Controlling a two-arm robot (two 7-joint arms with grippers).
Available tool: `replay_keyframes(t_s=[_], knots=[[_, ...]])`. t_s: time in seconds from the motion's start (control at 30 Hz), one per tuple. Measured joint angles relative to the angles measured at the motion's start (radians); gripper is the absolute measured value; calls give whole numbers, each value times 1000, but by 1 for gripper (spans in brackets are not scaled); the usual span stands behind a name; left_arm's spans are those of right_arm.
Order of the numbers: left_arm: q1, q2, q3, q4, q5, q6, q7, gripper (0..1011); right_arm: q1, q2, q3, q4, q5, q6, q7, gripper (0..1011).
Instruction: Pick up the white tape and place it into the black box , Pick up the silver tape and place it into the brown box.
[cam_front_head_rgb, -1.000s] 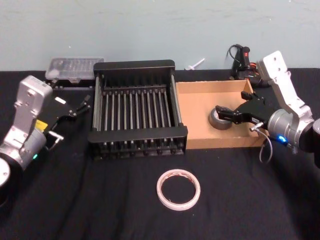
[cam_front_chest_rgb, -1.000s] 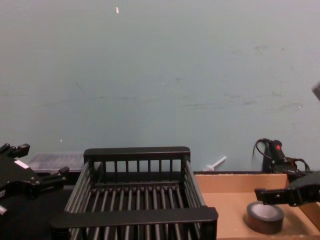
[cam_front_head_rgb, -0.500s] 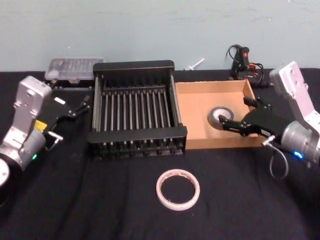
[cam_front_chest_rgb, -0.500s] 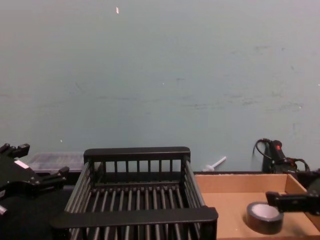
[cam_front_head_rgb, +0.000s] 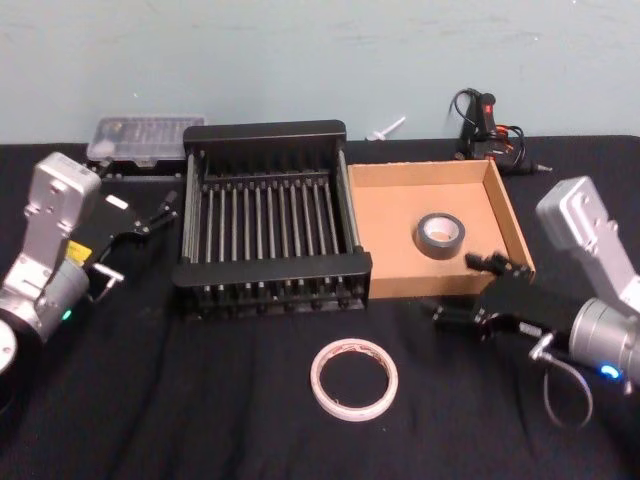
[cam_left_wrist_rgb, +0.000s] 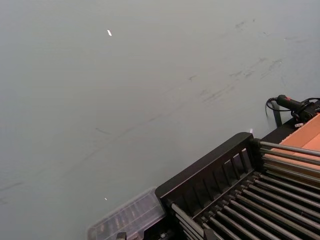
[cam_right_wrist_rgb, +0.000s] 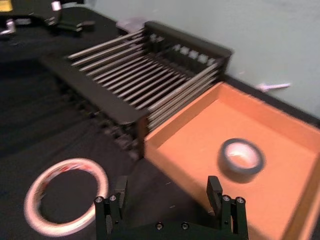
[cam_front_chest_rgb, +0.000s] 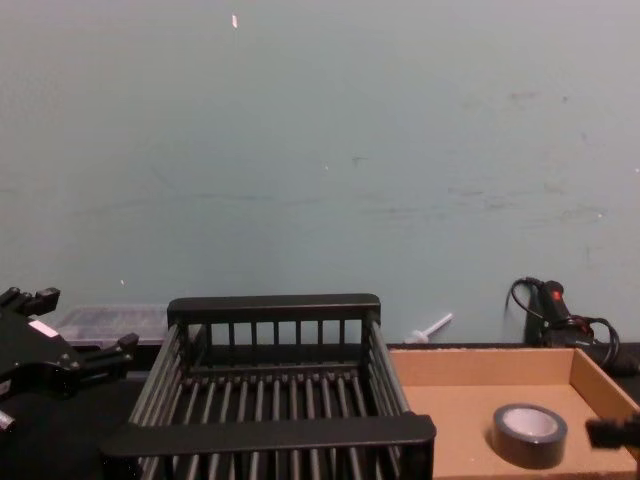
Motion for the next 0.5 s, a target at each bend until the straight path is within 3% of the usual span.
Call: replay_keyframes(t_s=[0.5], knots=[[0, 0, 0, 0, 0, 0, 0, 1001, 14, 5, -120, 12, 30, 62, 47, 1002]])
